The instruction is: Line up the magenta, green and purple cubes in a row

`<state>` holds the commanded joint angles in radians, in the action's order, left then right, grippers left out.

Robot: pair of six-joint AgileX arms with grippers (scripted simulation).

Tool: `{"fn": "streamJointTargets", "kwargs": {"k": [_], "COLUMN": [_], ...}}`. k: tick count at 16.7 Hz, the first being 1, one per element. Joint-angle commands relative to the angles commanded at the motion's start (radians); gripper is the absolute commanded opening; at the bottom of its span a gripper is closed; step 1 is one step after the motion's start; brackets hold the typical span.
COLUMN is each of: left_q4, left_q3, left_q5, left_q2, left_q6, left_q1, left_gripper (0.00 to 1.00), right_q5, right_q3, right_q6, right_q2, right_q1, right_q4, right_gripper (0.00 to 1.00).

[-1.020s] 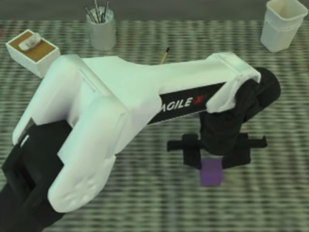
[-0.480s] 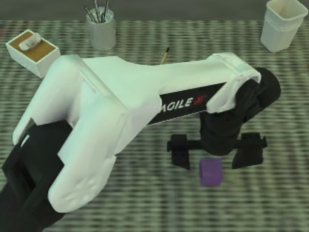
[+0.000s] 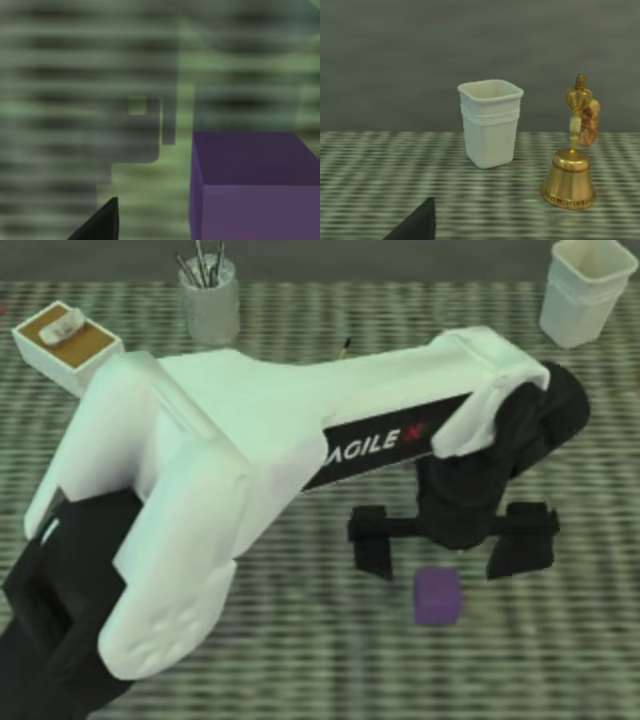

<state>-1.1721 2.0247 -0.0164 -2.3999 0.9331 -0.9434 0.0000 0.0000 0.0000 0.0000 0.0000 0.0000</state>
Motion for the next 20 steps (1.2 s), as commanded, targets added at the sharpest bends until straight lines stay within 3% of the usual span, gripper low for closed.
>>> {"fn": "streamJointTargets", "kwargs": {"k": [5, 12, 16, 20], "left_q4": [-0.165, -0.154, -0.048, 0.13], "left_q3": [0.135, 0.114, -0.056, -0.359], "left_q5": [0.001, -0.001, -0.008, -0.014], "left_q2": [0.028, 0.057, 0.233, 0.571], "left_q6": [0.002, -0.002, -0.031, -0.099], "left_q1": [0.011, 0.022, 0.113, 0.265], "left_gripper": [1.0, 1.0, 1.0, 1.0], "right_q5": [0.0, -0.001, -0.004, -0.004], "right_q3": [0.0, 0.027, 0.189, 0.463], "right_q6": [0.0, -0.008, -0.053, -0.128], "right_q2": [0.0, 0.027, 0.189, 0.499], "right_q1": [0.0, 0.01, 0.058, 0.131], "right_q4": [0.0, -0.019, -0.125, -0.302], "right_gripper": [1.0, 1.0, 1.0, 1.0]}}
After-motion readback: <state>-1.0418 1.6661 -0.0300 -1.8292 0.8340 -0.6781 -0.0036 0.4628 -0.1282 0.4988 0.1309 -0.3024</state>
